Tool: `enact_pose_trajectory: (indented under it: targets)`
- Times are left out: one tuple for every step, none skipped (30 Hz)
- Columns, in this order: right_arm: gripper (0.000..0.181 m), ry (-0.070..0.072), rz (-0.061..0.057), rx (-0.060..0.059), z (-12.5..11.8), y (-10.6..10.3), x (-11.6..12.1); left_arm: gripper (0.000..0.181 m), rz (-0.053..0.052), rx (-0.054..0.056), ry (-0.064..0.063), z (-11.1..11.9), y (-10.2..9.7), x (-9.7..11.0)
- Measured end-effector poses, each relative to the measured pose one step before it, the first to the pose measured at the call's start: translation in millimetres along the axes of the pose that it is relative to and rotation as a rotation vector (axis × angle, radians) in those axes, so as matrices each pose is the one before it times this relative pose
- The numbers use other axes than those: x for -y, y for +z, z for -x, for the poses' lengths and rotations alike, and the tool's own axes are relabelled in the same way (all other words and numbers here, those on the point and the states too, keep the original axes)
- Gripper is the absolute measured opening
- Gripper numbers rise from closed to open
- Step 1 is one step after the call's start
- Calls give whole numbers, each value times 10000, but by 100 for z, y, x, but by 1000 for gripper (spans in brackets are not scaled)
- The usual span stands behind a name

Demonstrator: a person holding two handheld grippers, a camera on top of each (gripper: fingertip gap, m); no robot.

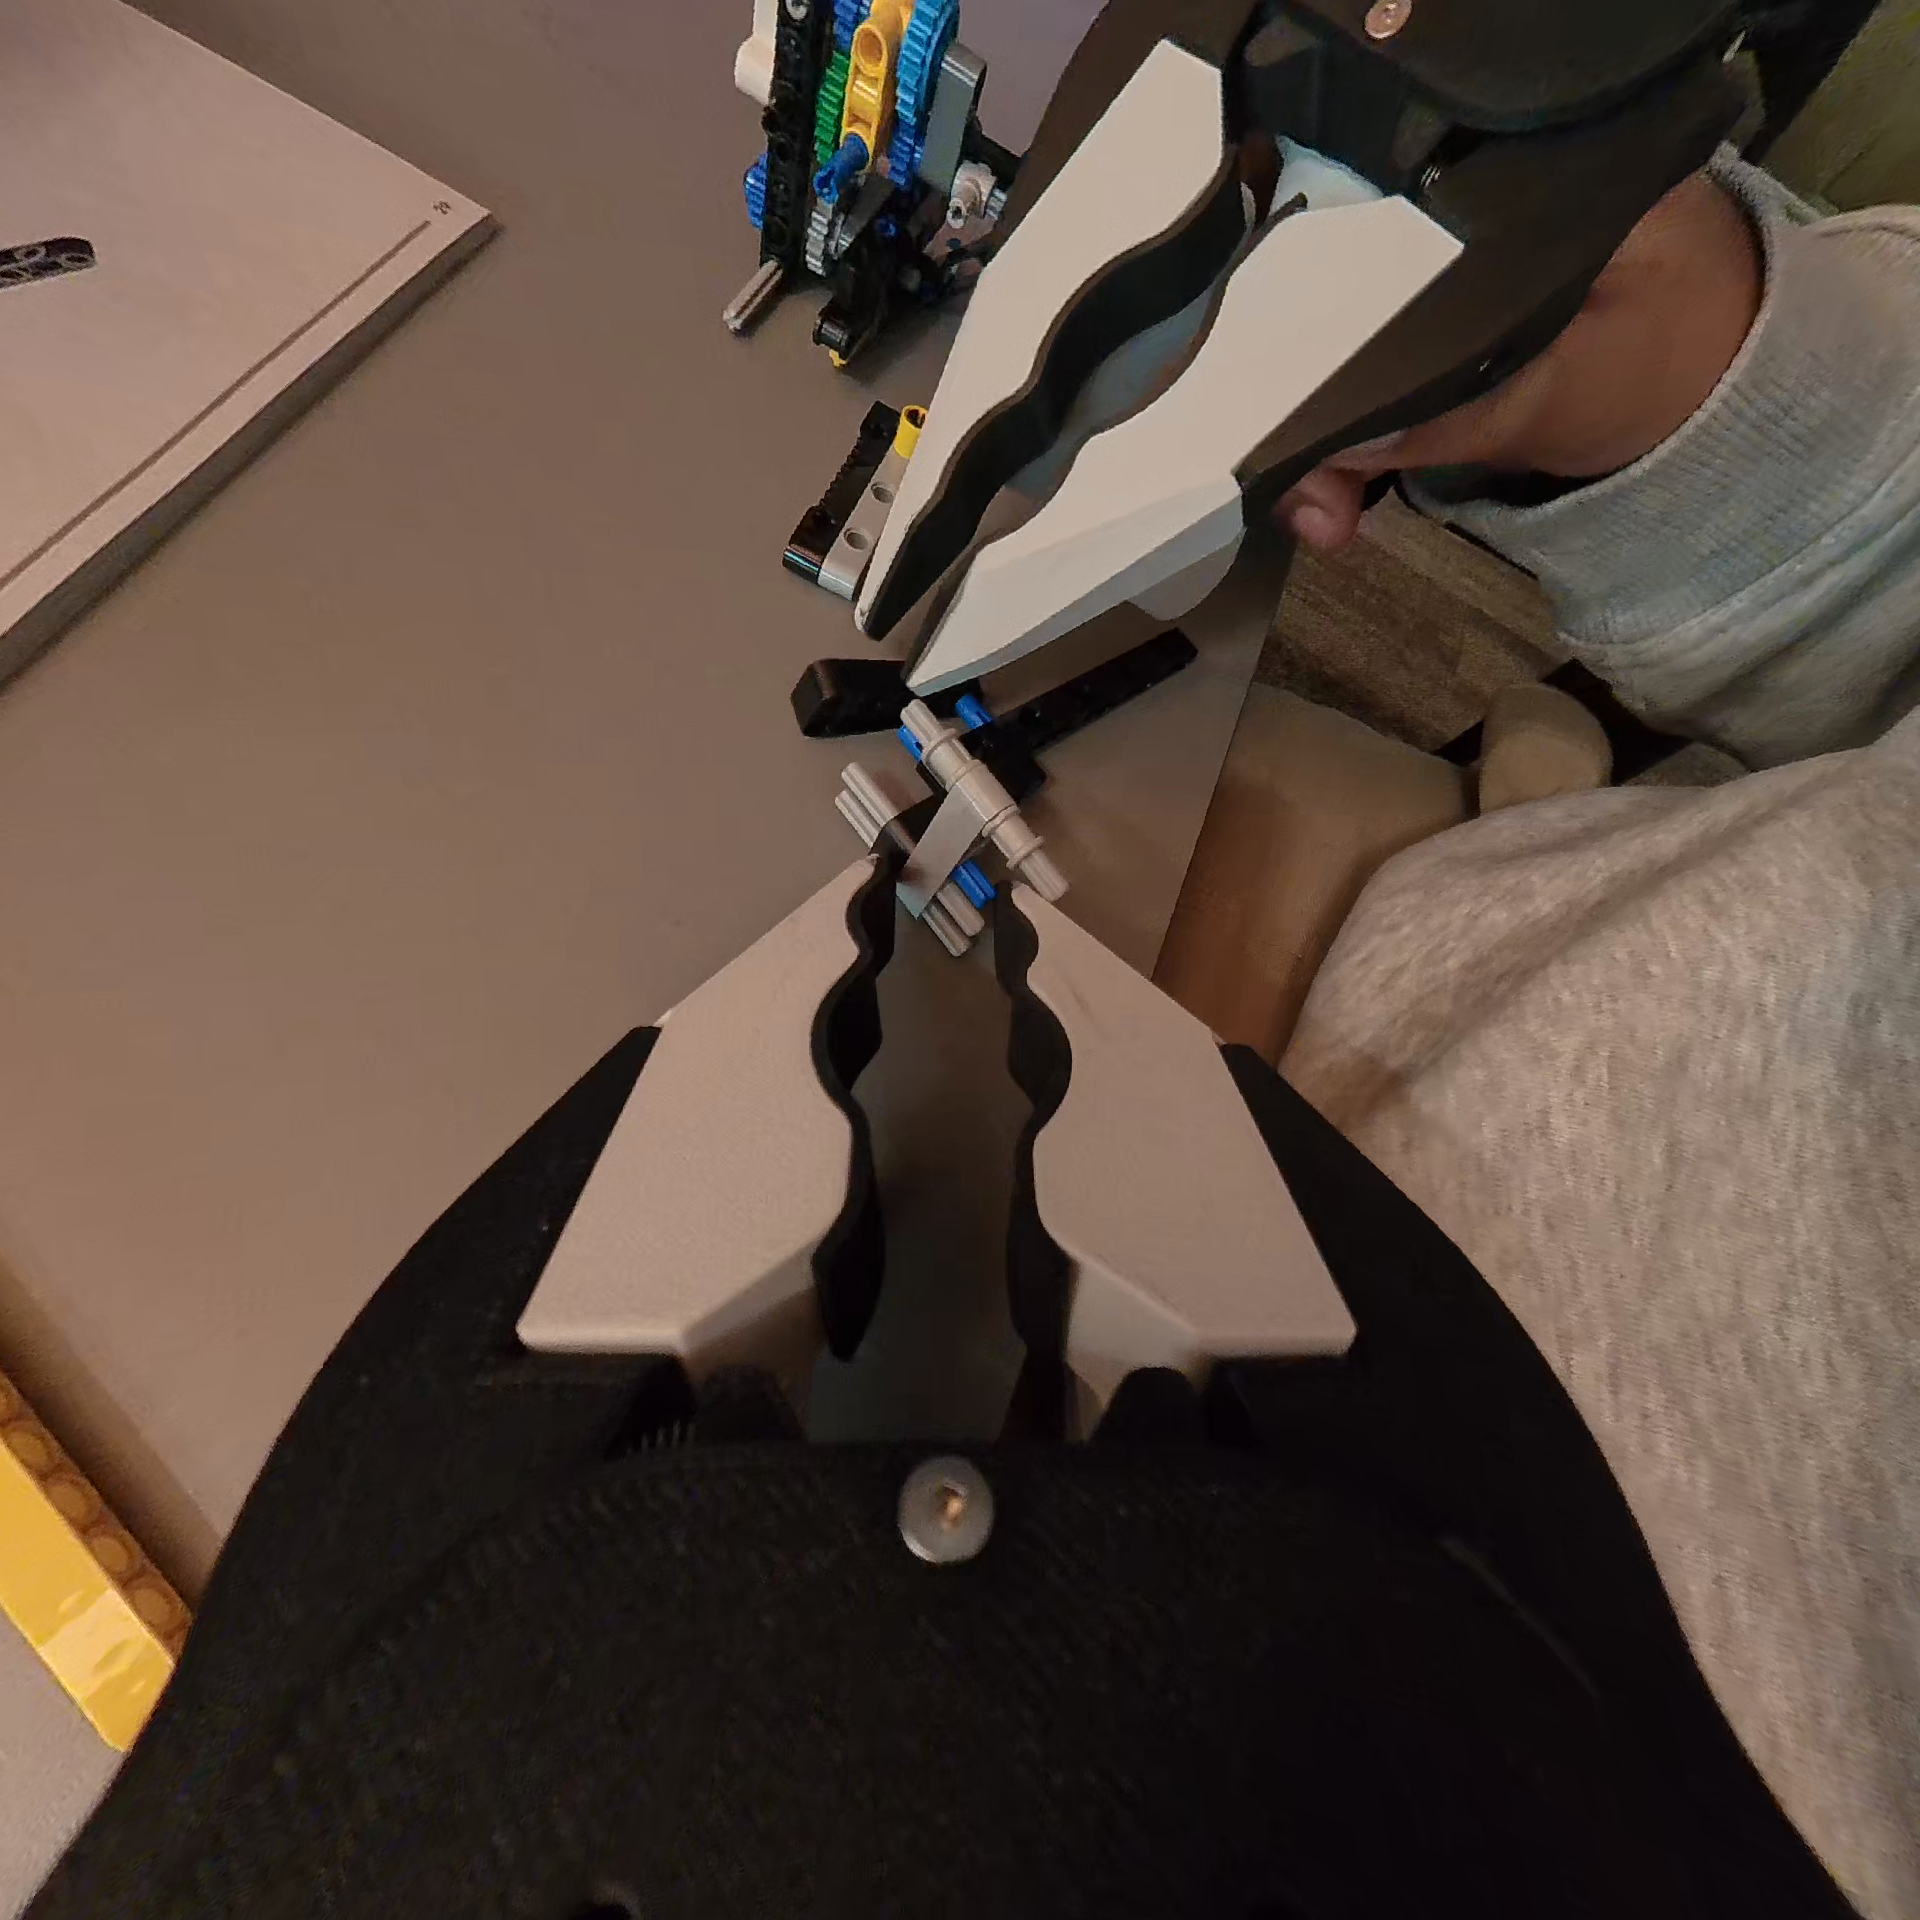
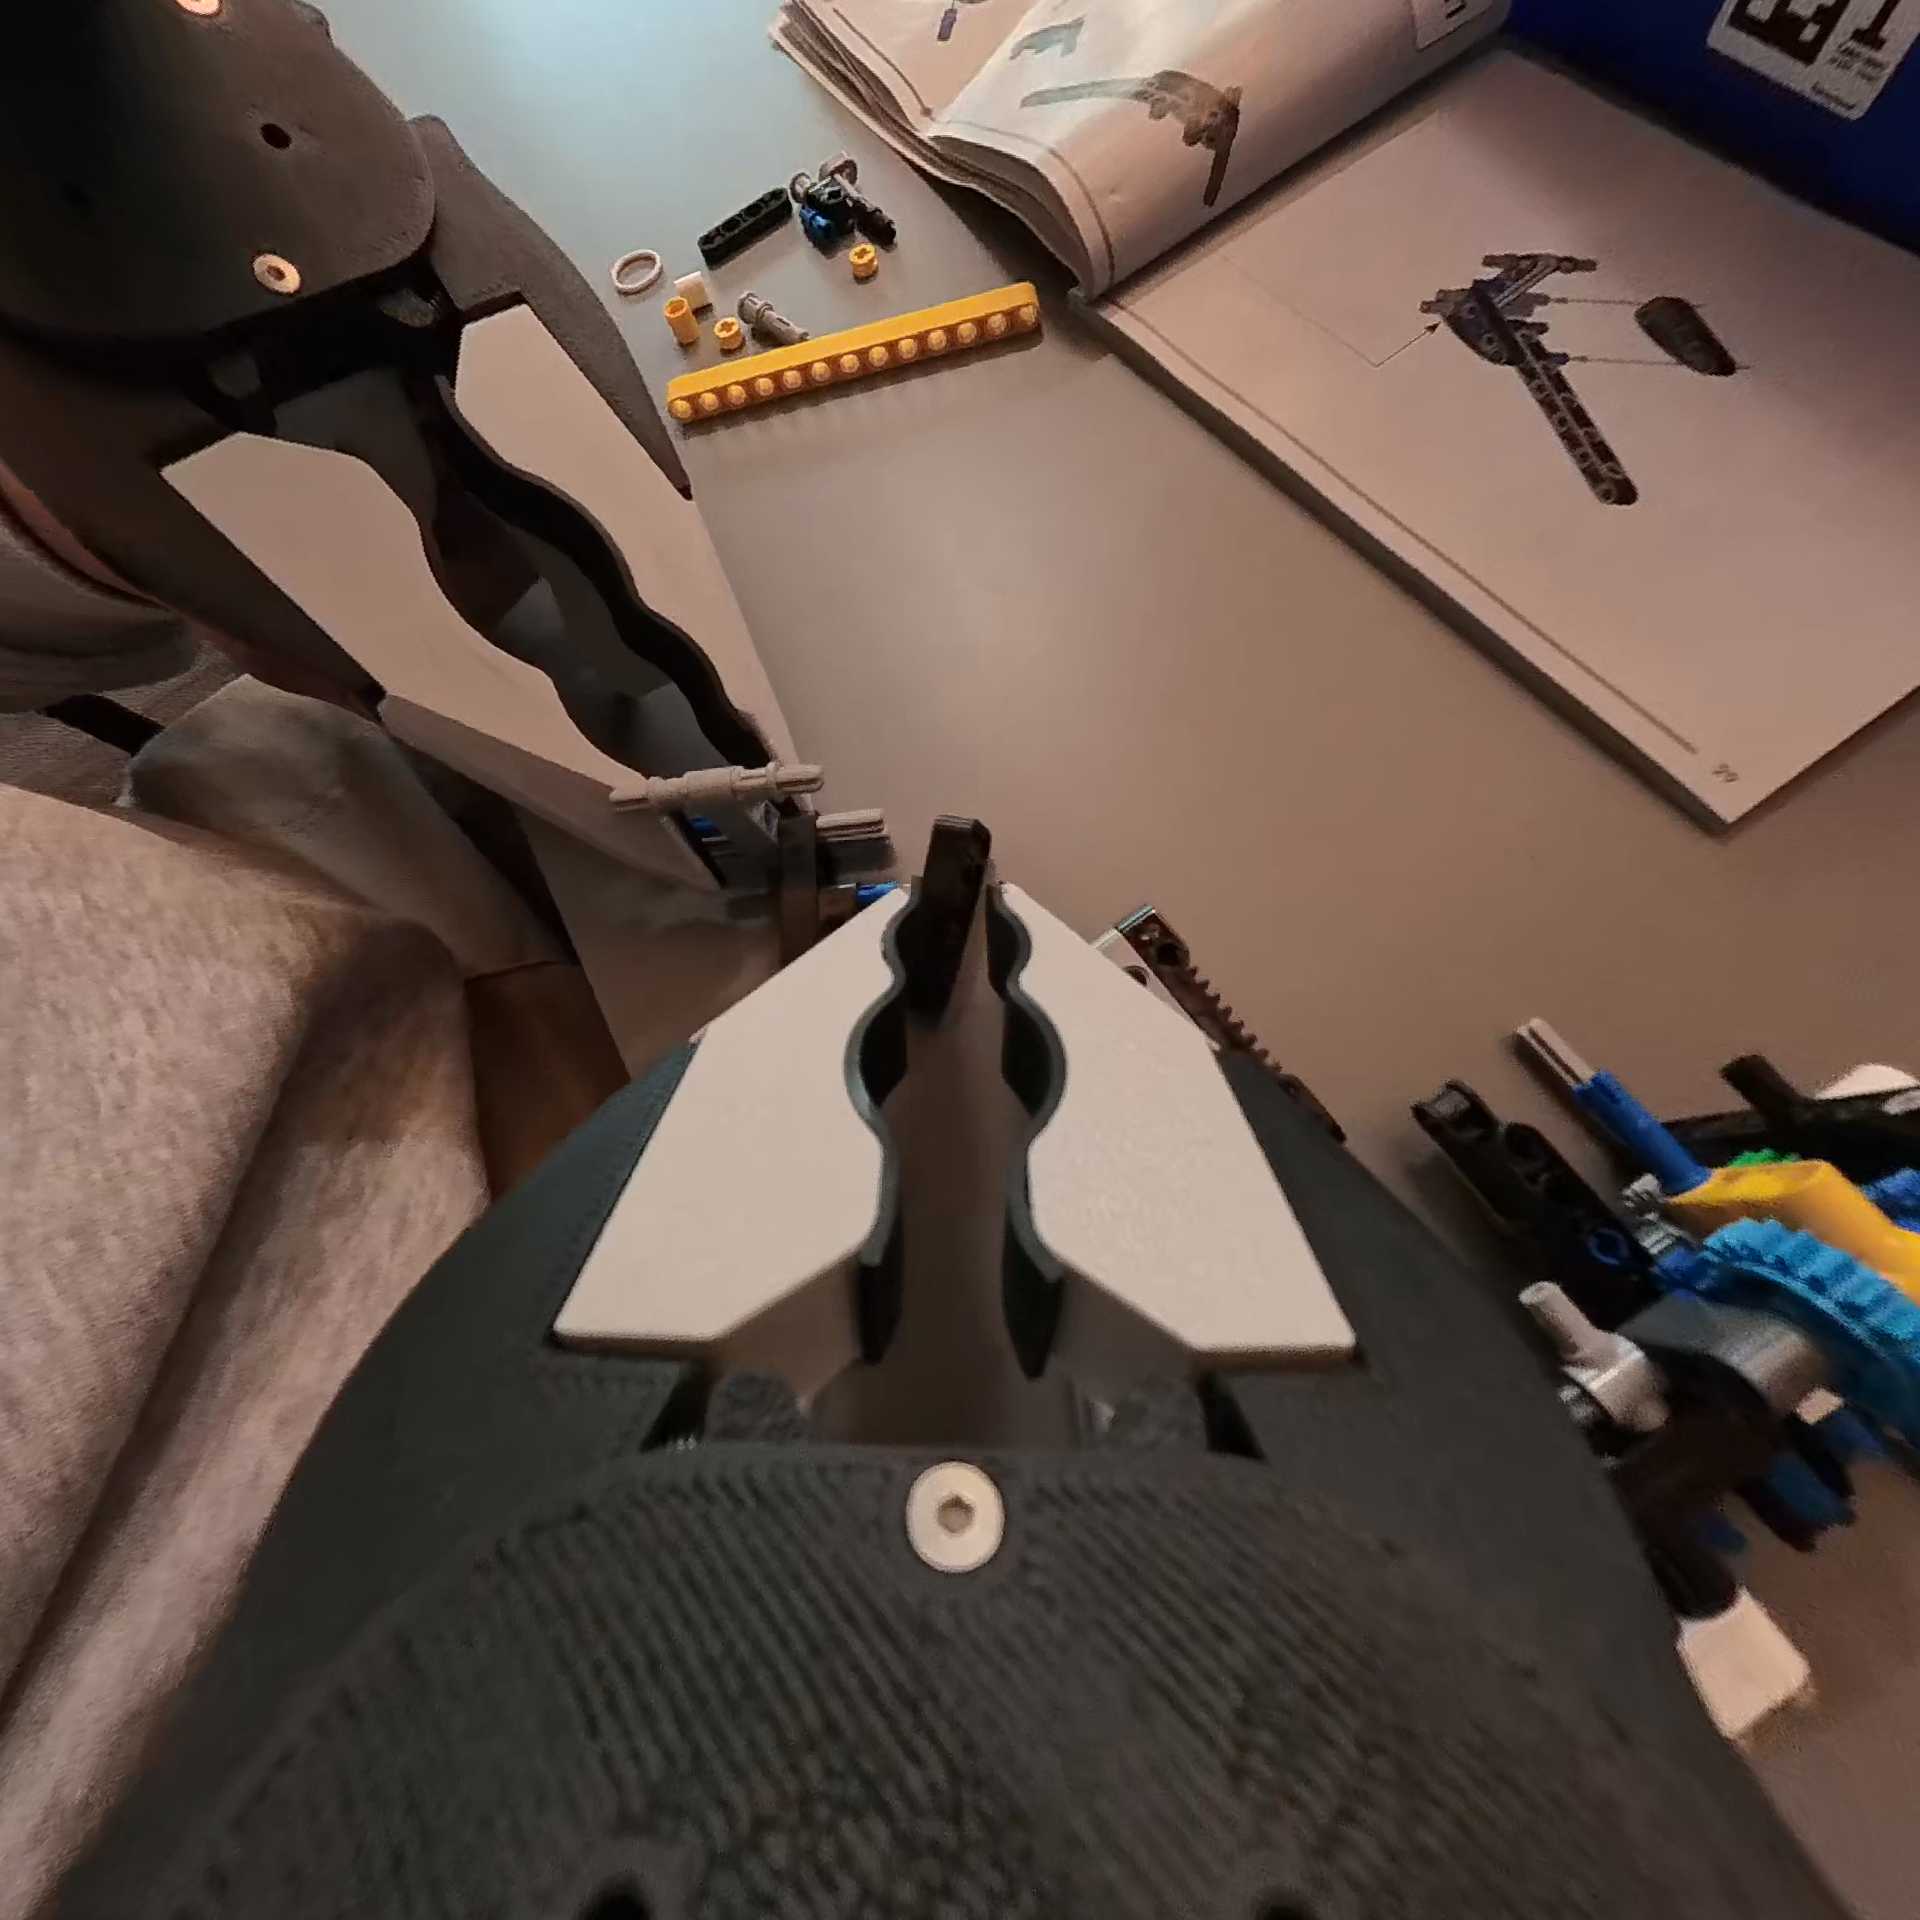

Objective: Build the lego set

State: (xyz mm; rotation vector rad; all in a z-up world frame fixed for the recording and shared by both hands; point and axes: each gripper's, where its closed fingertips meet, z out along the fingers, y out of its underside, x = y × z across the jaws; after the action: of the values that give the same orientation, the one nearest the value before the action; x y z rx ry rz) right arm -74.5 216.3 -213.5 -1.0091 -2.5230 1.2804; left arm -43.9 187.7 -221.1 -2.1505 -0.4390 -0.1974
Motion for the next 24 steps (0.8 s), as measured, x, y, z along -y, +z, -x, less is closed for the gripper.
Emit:
enact_pose_trajectory:
  targets:
    - [10, 57, 20, 58, 8, 35, 39, 16, 0, 1, 1, 2, 0, 0]
    - [10, 55, 35, 90, 71, 64, -5, 16, -2, 0, -1, 0, 2, 3]
    - [10, 68, 27, 146, 149, 76, 30, 16, 0, 0, 0, 3, 6, -7]
    - [9, 67, 70, 165, 162, 105, -14, 16, 1, 1, 3, -6, -1, -5]
    - [8, 35, 141, 121, 88, 156, -108, 16, -4, 3, 5, -5, -3, 10]
    - [7, -18, 133, 68, 5, 129, -63, 15, -28, 11, -8, 16, -19, 26]
    - [6, -27, 61, 48, -24, 55, 66, 15, -9, 12, -30, 43, -11, 5]
    - [6, -2, 96, 76, 6, 48, 44, 15, 1, -15, -28, 11, -2, 5]
    - [6, 10, 124, 102, 0, 24, 8, 15, -5, -16, -27, 4, -6, 5]
    - [6, 27, 129, 129, 20, 4, -13, 15, -5, -11, -23, 13, -6, 5]
    - [6, 51, 133, 145, 14, 1, -10, 15, -4, -4, -14, 2, -8, -9]
    - [6, 39, 151, 132, 14, -6, -18, 15, -1, -2, -6, 4, -7, 0]
    - [6, 3, 154, 92, -4, -4, -23, 15, 1, -5, 5, -18, 5, -17]
    - [6, -47, 163, 57, 3, -14, -13, 15, -2, -6, 13, -27, 1, -9]
    - [6, -85, 166, 27, 13, 2, -13, 15, -4, -5, 15, -21, -6, -11]
    - [6, -87, 169, 1, -13, 22, -23, 14, -5, -12, 12, -24, -5, -6]
    - [6, -73, 156, 9, 8, 63, -11, 13, 2, -13, 7, -29, 4, -18]
    - [6, -48, 137, 63, 85, 96, -12, 12, -1, 2, 1, -6, 4, -26]
    - [6, -9, 120, 125, 155, 111, 7, 12, -10, 11, 3, 3, -10, -4]
    - [6, 9, 107, 80, 93, 105, 16, 12, -7, 5, 2, -7, -4, -3]
    - [6, -30, 75, -15, -17, 77, 60, 12, -9, 5, -5, 11, -18, -2]
    - [6, -62, 64, -78, -88, 41, 72, 12, -11, 0, -12, -1, -17, 0]
    - [6, -69, 75, -110, -116, 27, 59, 12, -15, -4, -16, 3, -8, 1]
    - [7, -91, 67, -151, -161, -4, 67, 12, -17, -7, -18, 1, -23, -5]
